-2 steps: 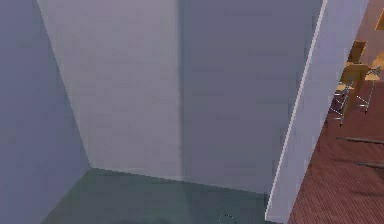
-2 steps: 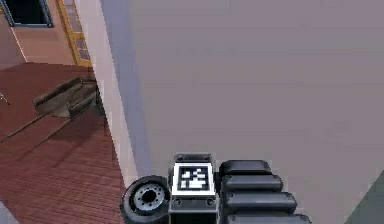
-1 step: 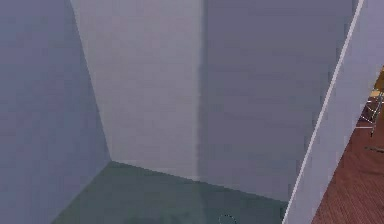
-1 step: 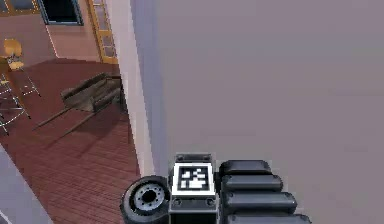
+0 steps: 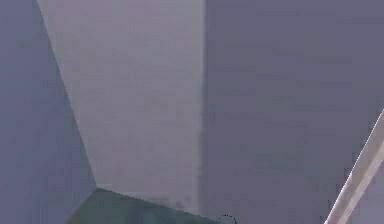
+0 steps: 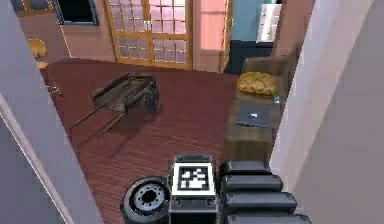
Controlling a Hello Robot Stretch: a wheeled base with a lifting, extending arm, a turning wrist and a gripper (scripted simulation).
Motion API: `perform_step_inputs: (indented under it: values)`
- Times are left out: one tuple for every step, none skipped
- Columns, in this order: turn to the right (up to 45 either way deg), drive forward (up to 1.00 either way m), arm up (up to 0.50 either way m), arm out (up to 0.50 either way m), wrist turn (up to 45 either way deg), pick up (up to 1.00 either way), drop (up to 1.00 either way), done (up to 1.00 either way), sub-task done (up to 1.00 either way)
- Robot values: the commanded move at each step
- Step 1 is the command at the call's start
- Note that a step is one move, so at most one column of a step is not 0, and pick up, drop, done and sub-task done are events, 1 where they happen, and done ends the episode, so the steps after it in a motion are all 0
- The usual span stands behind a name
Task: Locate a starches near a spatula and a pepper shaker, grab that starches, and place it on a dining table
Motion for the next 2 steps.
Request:
perform_step_inputs:
  values:
    - [45.0, 0.00, 0.00, 0.00, 0.0, 0.00, 0.00, 0.00, 0.00]
    - [39.0, 0.00, 0.00, 0.00, 0.0, 0.00, 0.00, 0.00, 0.00]
